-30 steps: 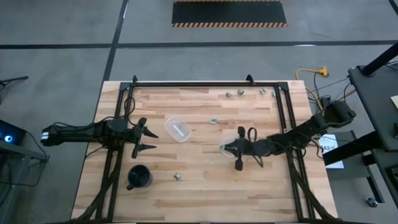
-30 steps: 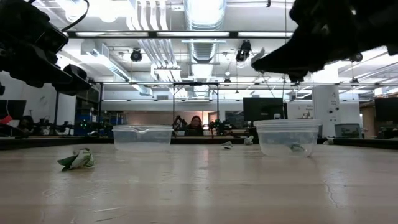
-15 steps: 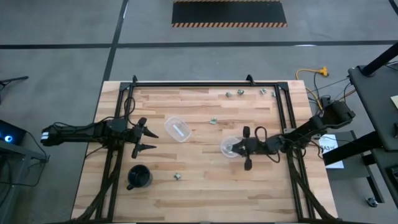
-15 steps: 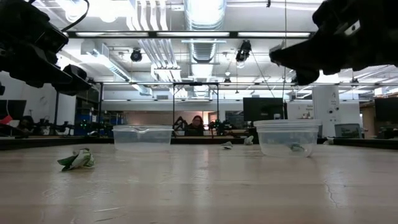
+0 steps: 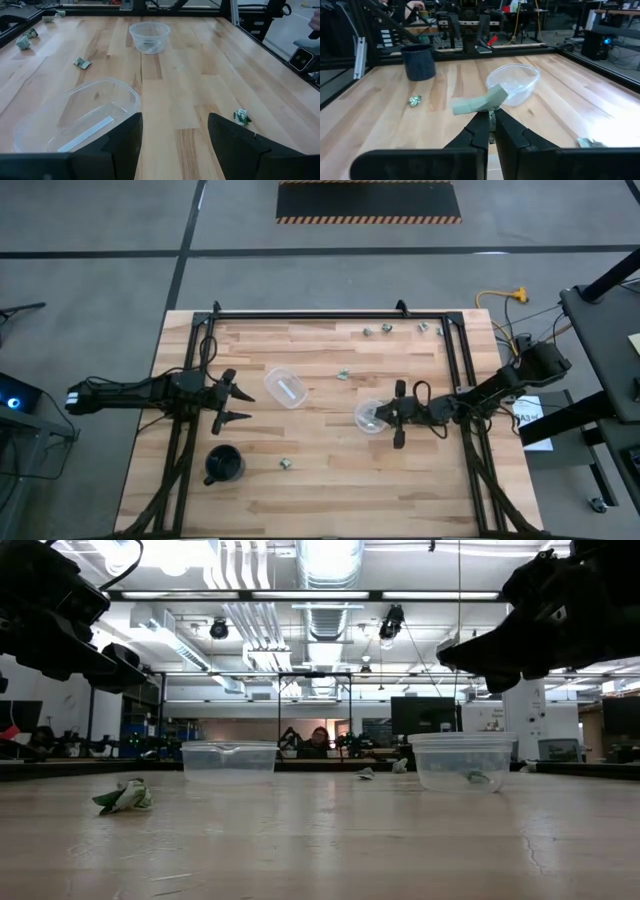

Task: Pick and place Stevia / Truvia into bins
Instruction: Put the white stevia packet into the right transparent container

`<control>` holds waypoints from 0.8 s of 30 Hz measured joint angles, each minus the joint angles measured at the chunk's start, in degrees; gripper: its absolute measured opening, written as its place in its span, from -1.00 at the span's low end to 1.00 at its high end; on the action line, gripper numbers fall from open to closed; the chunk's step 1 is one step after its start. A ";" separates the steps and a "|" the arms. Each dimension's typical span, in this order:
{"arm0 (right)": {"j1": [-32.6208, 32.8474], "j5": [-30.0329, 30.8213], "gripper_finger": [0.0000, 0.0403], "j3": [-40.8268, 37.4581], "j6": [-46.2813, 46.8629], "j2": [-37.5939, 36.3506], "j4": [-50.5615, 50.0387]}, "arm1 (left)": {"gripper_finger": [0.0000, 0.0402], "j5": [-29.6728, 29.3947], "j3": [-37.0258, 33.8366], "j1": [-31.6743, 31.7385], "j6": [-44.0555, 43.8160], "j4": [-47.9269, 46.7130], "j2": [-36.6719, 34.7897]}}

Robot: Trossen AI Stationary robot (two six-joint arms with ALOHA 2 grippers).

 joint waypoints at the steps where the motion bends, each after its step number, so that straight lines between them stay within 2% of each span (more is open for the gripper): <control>1: 0.00 0.57 -0.94 -0.02 0.00 0.00 0.00 | 0.04 0.00 0.00 0.02 0.00 -0.01 0.03; 24: 0.01 4.03 -0.93 0.05 -0.02 0.02 -2.54 | 0.04 0.02 0.00 0.00 0.00 -0.10 0.07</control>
